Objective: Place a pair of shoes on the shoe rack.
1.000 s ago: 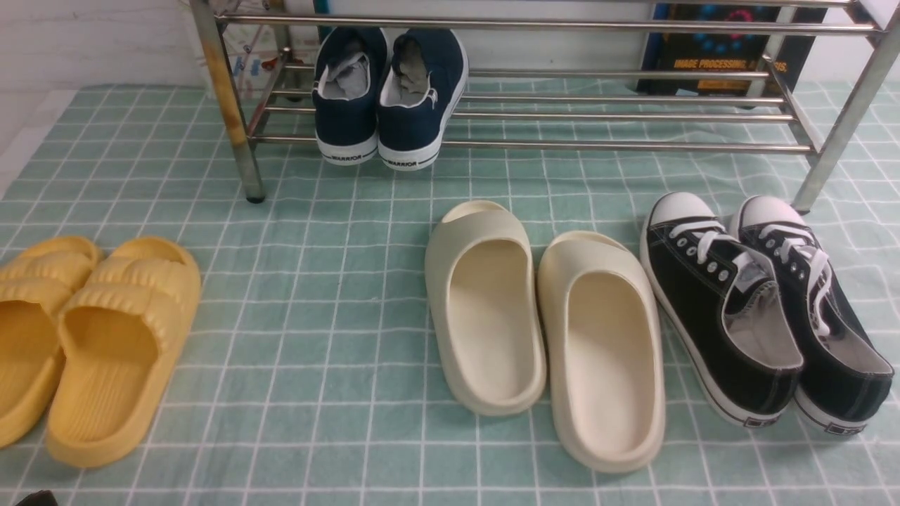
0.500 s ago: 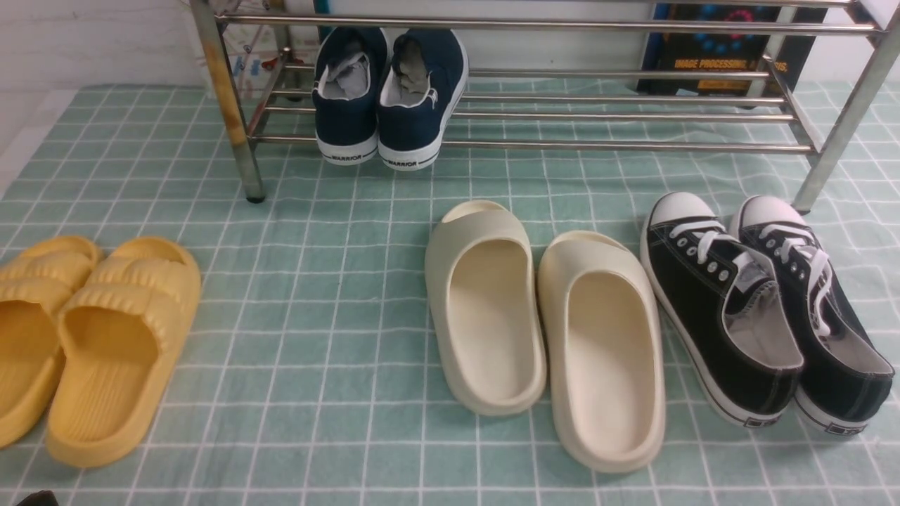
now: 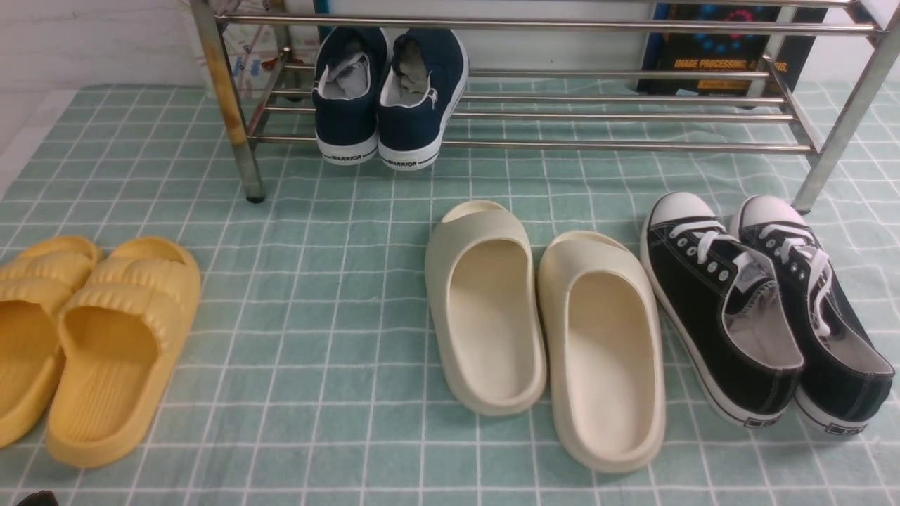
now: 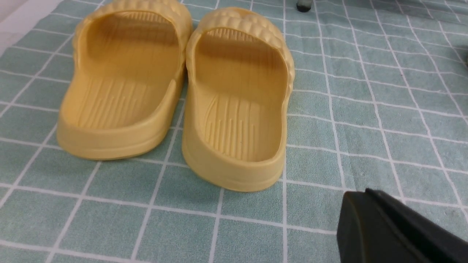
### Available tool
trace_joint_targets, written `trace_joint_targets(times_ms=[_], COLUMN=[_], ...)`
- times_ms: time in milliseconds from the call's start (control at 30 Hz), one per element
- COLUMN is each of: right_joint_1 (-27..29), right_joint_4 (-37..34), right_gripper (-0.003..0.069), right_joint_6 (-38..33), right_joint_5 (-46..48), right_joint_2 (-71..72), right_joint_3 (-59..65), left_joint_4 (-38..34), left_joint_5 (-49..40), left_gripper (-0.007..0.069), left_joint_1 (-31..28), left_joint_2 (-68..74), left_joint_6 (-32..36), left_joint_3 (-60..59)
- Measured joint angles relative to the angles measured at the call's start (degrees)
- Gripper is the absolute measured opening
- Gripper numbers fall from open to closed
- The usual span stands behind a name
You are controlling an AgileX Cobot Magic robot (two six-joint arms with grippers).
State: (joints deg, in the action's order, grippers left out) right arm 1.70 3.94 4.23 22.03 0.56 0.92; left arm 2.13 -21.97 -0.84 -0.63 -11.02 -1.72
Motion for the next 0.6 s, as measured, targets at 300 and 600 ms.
trace_joint_targets(times_ms=[300,600], right_joint_1=[0.00,0.00], right_joint_4=[0.00,0.00], right_gripper=[0.0239,0.0239], right_joint_6=[0.00,0.00], right_joint_5=[0.00,0.00], right_joint_2=[0.00,0.00], right_joint_3=[0.00,0.00], left_joint_4=[0.00,0.00], left_joint_5=[0.00,0.00], left_gripper=[-0.0001,0.0006], left_joint_1=[0.00,0.00], left_joint_2=[0.00,0.00], left_joint_6=[0.00,0.00], left_joint_3=[0.00,0.00])
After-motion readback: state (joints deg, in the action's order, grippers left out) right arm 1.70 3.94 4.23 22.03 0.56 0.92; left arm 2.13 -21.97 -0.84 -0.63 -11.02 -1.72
